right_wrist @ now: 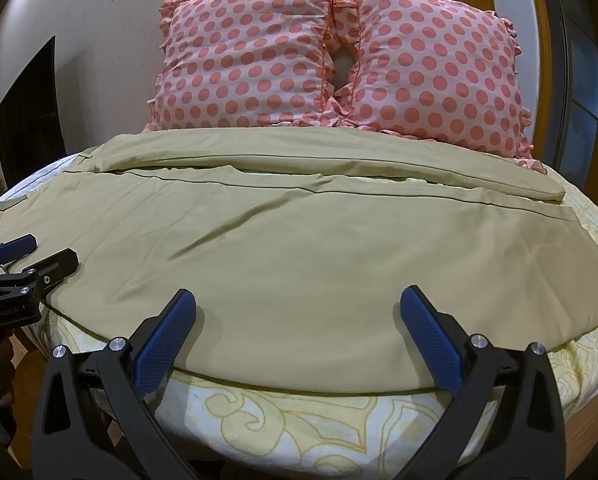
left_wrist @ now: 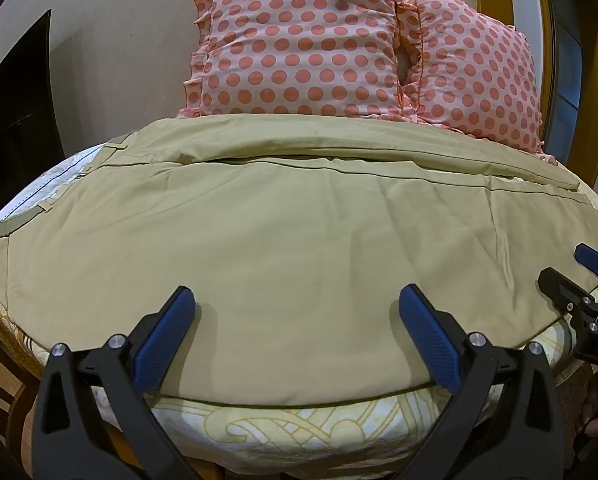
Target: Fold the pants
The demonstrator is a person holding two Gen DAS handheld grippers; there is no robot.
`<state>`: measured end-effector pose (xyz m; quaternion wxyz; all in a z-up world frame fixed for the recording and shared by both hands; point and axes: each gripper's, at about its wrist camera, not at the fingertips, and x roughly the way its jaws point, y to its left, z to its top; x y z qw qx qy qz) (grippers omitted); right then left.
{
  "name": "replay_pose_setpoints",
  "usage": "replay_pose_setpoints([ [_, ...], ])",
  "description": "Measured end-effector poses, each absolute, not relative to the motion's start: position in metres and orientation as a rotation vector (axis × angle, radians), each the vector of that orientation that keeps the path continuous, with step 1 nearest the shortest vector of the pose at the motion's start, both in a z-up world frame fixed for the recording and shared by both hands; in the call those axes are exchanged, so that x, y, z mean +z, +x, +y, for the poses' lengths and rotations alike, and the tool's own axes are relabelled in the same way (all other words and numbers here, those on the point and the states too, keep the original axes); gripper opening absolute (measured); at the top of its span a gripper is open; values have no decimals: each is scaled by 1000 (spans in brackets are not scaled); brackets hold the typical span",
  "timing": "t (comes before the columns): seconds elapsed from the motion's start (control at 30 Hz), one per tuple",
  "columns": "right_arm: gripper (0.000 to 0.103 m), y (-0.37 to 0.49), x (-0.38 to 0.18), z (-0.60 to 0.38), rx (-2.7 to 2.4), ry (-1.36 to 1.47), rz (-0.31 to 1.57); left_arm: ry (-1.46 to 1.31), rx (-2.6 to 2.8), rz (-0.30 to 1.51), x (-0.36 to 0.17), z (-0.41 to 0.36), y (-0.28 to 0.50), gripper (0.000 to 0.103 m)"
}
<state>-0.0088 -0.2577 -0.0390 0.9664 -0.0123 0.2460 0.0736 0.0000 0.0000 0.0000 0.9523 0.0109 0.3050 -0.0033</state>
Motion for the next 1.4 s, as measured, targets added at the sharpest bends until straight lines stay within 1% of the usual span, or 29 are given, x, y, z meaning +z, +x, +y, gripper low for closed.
replay_pose_setpoints([
  [1.4,102,-9,-39,-256,103,-11,501,23,-6,616,0,0,0,101],
])
